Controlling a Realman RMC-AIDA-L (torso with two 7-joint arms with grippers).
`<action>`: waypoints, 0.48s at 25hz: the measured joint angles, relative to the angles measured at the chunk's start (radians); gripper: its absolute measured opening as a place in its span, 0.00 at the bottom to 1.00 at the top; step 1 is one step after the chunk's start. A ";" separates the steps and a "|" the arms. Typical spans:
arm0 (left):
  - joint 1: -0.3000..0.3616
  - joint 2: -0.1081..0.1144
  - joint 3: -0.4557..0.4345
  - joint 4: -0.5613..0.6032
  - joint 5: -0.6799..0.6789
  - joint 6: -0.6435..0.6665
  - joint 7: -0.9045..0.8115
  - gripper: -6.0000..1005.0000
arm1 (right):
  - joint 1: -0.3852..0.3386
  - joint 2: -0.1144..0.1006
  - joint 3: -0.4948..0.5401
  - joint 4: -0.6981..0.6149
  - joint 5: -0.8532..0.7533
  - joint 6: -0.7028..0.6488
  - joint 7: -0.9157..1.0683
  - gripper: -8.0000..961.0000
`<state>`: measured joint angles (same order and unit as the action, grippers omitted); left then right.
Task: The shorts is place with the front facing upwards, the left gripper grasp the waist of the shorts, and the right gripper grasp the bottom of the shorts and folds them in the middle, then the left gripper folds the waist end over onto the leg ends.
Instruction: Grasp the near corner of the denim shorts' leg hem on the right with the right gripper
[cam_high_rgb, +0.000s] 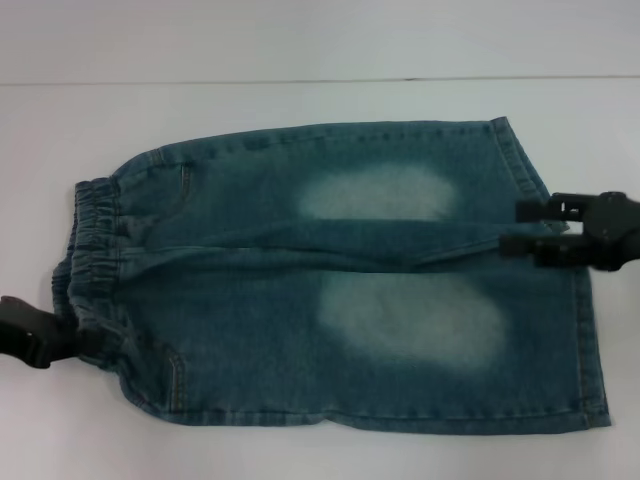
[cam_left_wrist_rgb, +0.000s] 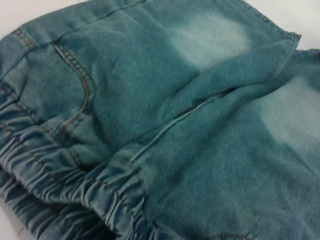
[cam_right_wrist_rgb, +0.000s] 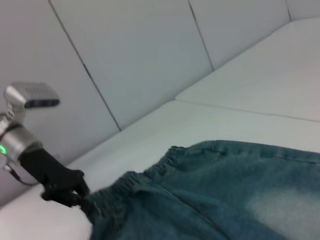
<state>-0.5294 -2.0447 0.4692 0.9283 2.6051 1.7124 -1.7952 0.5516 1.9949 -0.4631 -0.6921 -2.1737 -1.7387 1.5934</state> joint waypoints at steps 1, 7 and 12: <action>-0.001 0.000 -0.001 0.000 -0.004 0.001 0.000 0.04 | 0.005 -0.009 0.000 -0.011 0.004 -0.017 0.033 0.83; -0.003 0.003 0.002 0.000 -0.021 0.001 0.001 0.04 | 0.029 -0.102 -0.053 -0.096 -0.004 -0.176 0.261 0.83; -0.007 0.003 0.004 0.004 -0.022 0.003 0.005 0.05 | 0.018 -0.194 -0.195 -0.134 -0.038 -0.247 0.383 0.82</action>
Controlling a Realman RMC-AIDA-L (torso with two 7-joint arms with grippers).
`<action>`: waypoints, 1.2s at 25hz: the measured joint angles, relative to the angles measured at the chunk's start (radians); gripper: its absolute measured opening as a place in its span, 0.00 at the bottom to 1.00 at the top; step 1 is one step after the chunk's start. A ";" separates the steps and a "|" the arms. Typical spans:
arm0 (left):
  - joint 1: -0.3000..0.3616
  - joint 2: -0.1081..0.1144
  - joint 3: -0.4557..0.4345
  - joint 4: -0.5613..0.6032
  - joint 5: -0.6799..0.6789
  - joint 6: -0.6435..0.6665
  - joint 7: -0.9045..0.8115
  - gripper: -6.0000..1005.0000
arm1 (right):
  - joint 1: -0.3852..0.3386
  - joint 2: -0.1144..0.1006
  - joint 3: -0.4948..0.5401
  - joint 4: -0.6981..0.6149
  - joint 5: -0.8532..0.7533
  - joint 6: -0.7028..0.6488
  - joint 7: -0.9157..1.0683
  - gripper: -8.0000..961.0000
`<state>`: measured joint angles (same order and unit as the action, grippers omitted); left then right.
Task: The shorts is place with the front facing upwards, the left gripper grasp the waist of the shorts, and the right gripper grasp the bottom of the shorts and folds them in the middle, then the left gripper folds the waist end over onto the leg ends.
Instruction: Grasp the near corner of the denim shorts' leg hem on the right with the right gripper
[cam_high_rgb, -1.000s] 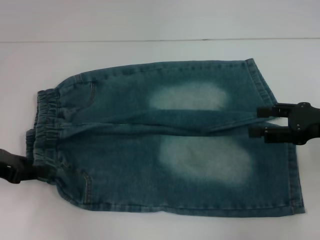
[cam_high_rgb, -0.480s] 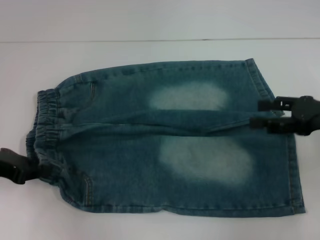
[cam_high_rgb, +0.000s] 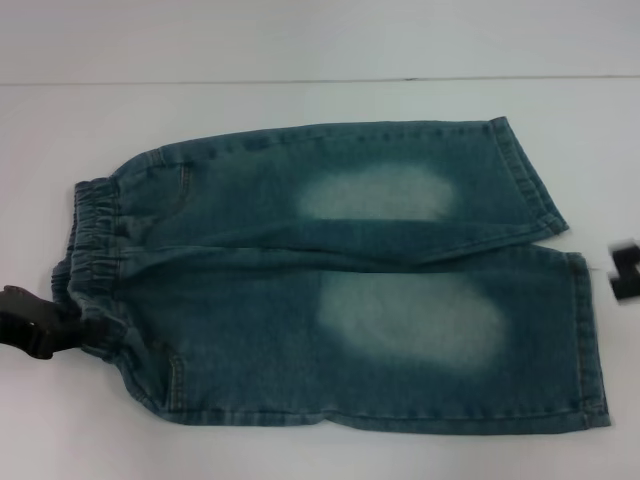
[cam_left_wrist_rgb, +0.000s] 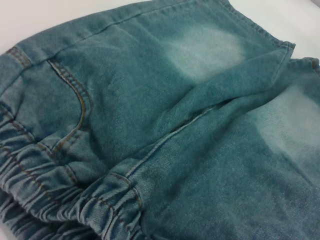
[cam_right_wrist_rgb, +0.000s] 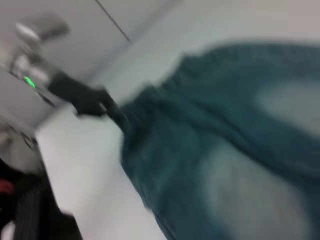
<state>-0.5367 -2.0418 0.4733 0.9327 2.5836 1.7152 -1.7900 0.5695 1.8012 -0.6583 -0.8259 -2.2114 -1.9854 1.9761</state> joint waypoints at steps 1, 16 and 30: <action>0.000 0.000 0.000 0.001 0.000 0.000 0.002 0.05 | -0.002 -0.005 -0.013 -0.012 -0.037 0.000 0.016 0.82; -0.011 -0.007 0.001 0.001 -0.015 -0.003 0.013 0.05 | 0.050 0.037 -0.066 0.036 -0.417 0.008 0.027 0.81; -0.012 -0.015 0.002 -0.003 -0.016 -0.015 0.020 0.06 | 0.119 0.062 -0.070 0.142 -0.506 0.041 0.072 0.80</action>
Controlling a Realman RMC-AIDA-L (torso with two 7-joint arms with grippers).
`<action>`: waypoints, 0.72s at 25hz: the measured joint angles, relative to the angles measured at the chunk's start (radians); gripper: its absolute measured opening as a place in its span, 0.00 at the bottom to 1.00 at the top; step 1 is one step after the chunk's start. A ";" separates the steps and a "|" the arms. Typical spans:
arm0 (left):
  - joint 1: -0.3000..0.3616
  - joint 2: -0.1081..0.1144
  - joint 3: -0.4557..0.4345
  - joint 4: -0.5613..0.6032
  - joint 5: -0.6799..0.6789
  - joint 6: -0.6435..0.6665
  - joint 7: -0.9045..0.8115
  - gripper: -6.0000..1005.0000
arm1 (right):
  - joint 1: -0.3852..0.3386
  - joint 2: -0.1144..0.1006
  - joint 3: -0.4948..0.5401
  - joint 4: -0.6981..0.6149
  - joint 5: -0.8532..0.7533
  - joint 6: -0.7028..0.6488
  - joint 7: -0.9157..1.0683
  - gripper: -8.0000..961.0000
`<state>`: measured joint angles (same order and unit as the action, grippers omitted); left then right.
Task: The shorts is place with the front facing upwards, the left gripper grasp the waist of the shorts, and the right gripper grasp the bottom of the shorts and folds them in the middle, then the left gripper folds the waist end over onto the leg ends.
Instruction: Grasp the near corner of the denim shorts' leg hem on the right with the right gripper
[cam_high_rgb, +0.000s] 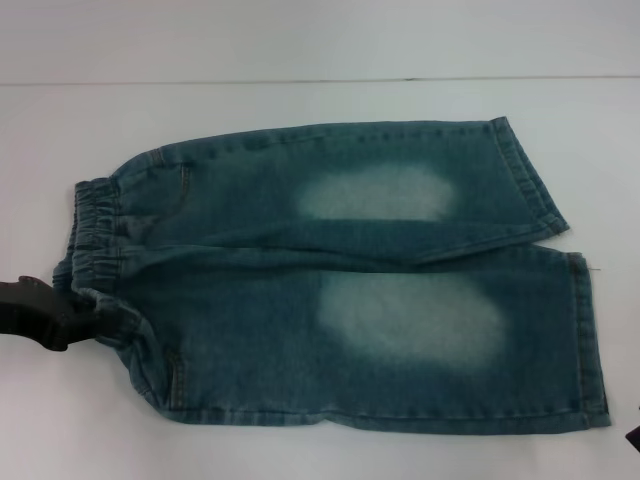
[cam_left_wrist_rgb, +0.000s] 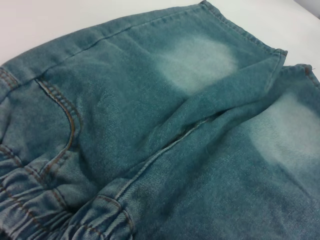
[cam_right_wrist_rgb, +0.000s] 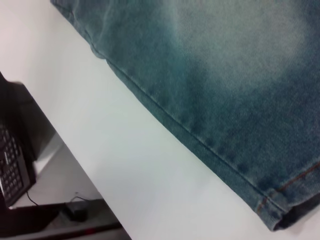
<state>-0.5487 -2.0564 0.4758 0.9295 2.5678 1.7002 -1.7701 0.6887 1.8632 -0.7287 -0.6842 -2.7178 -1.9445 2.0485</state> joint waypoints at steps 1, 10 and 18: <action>0.000 0.000 0.000 0.000 0.000 0.000 0.000 0.06 | 0.003 0.000 0.002 0.005 0.001 -0.001 0.023 0.80; -0.003 -0.004 0.000 -0.002 -0.011 -0.006 0.003 0.06 | -0.001 0.001 -0.004 0.007 -0.001 0.014 0.101 0.80; -0.017 -0.004 0.000 -0.002 -0.012 -0.007 0.003 0.06 | -0.003 0.001 -0.006 0.009 -0.002 0.054 0.107 0.79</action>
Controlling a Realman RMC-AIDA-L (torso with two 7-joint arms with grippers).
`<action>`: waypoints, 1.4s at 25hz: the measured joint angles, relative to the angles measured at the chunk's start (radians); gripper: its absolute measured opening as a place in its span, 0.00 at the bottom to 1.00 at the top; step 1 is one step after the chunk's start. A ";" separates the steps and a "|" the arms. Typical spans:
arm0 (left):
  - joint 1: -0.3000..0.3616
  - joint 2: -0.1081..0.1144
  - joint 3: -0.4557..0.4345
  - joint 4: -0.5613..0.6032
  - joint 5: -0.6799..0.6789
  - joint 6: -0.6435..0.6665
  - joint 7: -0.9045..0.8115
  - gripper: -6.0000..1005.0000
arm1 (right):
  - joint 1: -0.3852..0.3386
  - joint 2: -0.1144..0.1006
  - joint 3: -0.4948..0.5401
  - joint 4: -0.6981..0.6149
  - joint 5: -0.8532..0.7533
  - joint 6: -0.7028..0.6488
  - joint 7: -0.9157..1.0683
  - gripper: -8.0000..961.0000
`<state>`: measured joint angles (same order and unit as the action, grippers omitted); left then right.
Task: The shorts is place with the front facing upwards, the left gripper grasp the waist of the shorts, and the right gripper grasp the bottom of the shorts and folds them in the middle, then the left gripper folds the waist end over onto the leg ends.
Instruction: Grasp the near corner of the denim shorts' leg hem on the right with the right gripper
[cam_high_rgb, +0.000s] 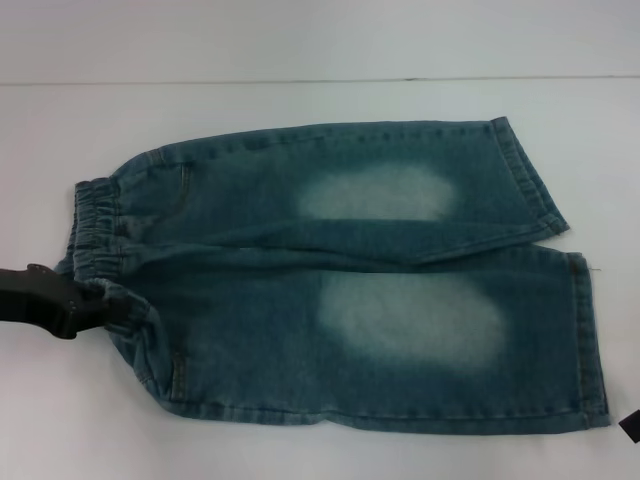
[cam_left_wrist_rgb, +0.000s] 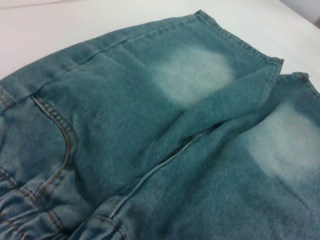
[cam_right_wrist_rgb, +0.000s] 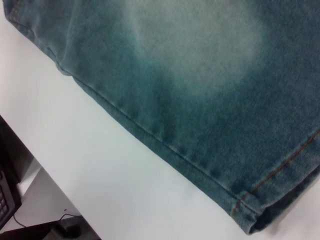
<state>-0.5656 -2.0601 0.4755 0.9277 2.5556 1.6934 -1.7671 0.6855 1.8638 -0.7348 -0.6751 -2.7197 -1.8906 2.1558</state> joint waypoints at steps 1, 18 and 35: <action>-0.001 0.000 0.000 0.000 0.000 0.000 0.000 0.06 | 0.000 0.000 0.000 0.000 0.000 0.002 0.001 0.79; -0.010 -0.003 0.013 -0.007 0.000 -0.016 0.000 0.07 | 0.011 0.020 -0.023 0.000 -0.003 0.029 0.002 0.78; -0.013 -0.003 0.014 -0.012 0.002 -0.021 0.000 0.07 | 0.034 0.037 -0.054 0.022 -0.003 0.059 0.019 0.77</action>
<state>-0.5786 -2.0633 0.4893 0.9157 2.5572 1.6719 -1.7671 0.7199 1.9010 -0.7889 -0.6532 -2.7227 -1.8316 2.1748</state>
